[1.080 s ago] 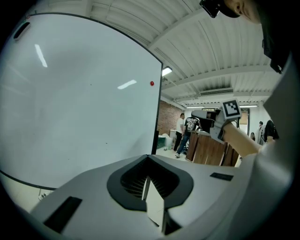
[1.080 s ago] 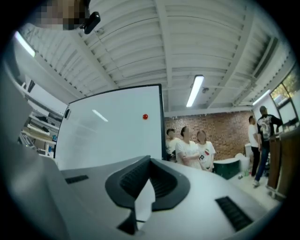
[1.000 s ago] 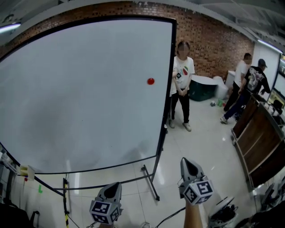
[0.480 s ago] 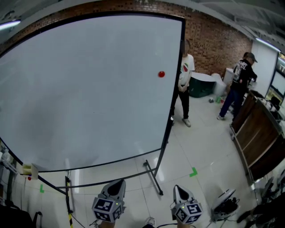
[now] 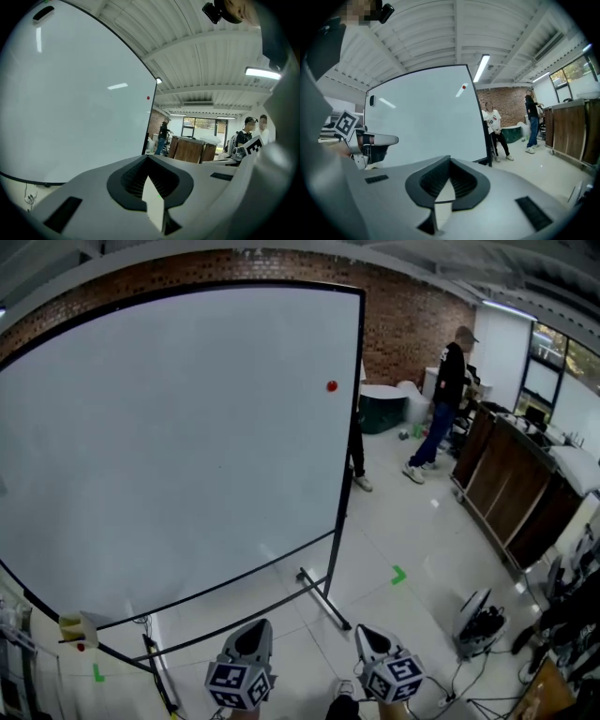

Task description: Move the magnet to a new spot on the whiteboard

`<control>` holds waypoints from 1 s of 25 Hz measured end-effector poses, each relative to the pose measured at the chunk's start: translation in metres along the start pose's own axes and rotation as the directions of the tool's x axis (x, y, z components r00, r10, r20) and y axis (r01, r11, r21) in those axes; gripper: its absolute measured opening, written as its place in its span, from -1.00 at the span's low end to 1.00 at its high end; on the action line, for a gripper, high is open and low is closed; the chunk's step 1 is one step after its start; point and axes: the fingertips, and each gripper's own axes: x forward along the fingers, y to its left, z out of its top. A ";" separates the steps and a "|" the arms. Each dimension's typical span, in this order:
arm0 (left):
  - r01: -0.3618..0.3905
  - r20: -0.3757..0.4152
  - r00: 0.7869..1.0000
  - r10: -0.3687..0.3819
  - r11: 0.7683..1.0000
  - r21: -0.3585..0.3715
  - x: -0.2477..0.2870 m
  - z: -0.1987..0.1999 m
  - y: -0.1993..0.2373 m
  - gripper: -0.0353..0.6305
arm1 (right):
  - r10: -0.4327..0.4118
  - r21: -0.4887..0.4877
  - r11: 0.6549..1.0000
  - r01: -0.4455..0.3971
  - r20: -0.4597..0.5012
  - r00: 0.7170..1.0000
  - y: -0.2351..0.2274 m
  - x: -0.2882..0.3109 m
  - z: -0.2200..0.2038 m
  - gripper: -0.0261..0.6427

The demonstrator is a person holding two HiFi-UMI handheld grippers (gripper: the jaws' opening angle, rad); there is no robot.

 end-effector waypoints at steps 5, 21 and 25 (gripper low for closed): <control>0.068 -0.023 0.997 -0.068 0.998 -0.006 -0.023 -0.014 -0.012 -0.92 | -0.021 -0.015 1.000 0.021 0.000 1.000 0.032 -0.025 -0.009 -0.91; 0.077 0.010 0.997 -0.077 0.997 0.020 -0.035 -0.006 -0.082 -0.92 | -0.002 -0.048 0.999 0.004 0.039 0.999 0.009 -0.091 0.012 -0.92; 0.067 -0.002 0.998 -0.067 0.997 0.022 -0.035 -0.012 -0.091 -0.92 | 0.017 -0.027 0.999 -0.017 0.032 0.999 0.006 -0.096 0.005 -0.92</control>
